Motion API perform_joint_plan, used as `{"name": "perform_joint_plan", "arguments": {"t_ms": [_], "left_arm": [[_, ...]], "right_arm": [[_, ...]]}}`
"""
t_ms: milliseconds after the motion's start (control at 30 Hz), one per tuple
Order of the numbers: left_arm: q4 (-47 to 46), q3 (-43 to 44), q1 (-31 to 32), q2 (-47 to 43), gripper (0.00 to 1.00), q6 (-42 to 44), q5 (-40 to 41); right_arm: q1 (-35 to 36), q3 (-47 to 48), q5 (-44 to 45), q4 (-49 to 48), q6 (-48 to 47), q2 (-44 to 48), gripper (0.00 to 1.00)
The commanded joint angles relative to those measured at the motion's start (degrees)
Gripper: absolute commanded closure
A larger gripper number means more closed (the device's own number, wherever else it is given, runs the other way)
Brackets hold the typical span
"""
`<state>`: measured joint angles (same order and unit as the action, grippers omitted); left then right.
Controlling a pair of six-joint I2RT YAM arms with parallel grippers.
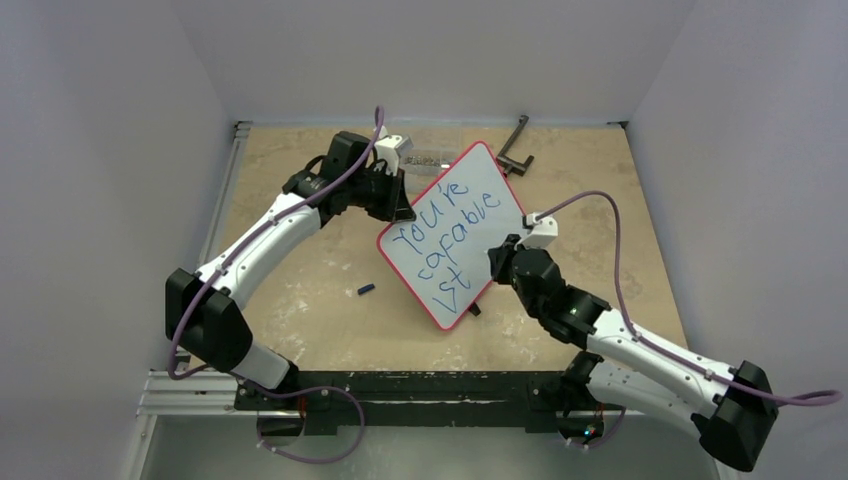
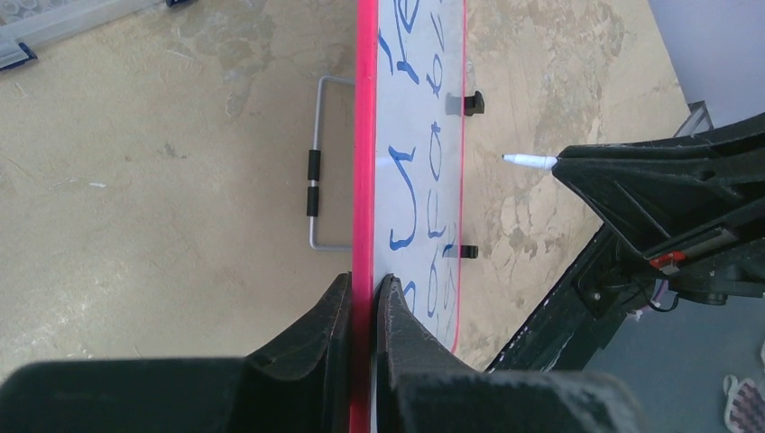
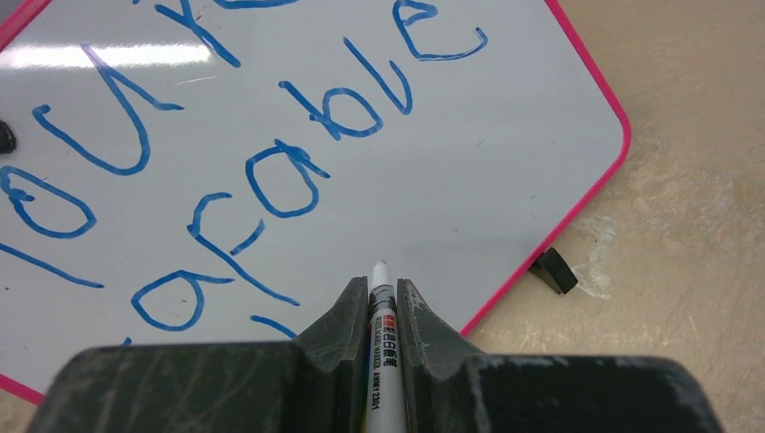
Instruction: Write a sentence on the whiteboard
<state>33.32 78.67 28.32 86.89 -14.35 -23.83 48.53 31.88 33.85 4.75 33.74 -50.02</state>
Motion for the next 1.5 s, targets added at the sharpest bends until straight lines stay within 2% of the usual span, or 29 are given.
{"name": "perform_joint_plan", "arguments": {"t_ms": [0, 200, 333, 733, 1200, 1467], "left_arm": [[3.6, -0.1, -0.2, -2.1, 1.0, 4.4, 6.3], [3.8, -0.2, -0.1, -2.0, 1.0, 4.3, 6.3], [3.8, 0.0, -0.1, -1.5, 1.0, 4.3, 6.3], [3.5, 0.2, -0.2, -0.8, 1.0, 4.3, 6.7], [3.5, 0.2, -0.2, -1.3, 1.0, 4.4, 7.0], [3.5, 0.2, -0.2, -1.5, 1.0, 4.5, 7.1]], "right_arm": [[-3.5, -2.0, -8.3, -4.2, -1.4, 2.8, 1.0], [-8.0, -4.8, -13.3, -4.4, -0.2, 4.7, 1.0], [-8.9, -7.1, -16.2, -8.3, -0.5, 6.8, 1.0], [-9.0, -8.5, -26.3, -15.8, -2.6, 3.0, 1.0], [-9.0, -8.6, -26.4, -20.1, -2.6, -2.9, 1.0], [-8.9, -9.4, -22.4, -16.6, -1.0, -3.6, 1.0]]}}
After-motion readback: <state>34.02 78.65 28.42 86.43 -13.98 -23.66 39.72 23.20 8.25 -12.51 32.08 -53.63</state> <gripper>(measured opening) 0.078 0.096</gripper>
